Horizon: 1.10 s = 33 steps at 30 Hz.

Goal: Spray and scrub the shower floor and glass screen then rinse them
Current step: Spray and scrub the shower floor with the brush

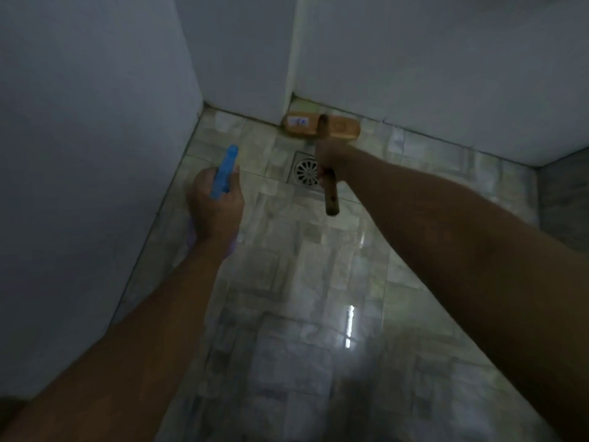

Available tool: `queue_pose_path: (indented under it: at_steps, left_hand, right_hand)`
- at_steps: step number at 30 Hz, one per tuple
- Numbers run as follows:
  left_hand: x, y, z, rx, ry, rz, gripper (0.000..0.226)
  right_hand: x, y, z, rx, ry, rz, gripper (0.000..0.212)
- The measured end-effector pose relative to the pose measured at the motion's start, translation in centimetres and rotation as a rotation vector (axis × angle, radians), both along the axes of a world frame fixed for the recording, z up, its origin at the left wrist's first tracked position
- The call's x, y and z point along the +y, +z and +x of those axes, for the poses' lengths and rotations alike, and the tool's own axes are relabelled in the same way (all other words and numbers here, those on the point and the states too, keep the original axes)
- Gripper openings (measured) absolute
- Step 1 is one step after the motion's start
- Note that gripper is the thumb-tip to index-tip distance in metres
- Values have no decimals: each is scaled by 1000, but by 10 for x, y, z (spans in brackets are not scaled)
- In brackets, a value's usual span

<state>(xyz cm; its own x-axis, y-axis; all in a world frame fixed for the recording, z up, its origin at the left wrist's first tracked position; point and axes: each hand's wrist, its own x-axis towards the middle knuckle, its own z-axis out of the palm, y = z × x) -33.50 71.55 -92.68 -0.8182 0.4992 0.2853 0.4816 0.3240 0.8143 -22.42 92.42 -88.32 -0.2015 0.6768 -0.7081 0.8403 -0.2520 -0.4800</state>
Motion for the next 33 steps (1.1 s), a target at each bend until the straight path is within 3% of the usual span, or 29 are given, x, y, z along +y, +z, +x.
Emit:
queue_pose_path:
  at_steps: [4,8,16,22,27,33]
  left_hand:
    - [-5,11,2,-38,-20,-30,34]
    - [-8,16,3,-90,-4,-94,32]
    - [8,33,114,-145,-375,-270,34]
    - [12,59,203,-201,-678,-425,41]
    - [11,90,271,-250,-849,-459,55]
    - [15,100,330,-256,-1022,-488,60]
  right_hand:
    - [-38,8,39,38,-7,-132,33]
    - [-83,23,85,124,-165,-201,20]
    - [-170,63,221,250,-615,-96,32]
    - [-217,65,292,157,-821,-53,38]
    - [-256,65,331,-36,-813,-67,40]
    - [-294,49,360,-111,-814,-89,34]
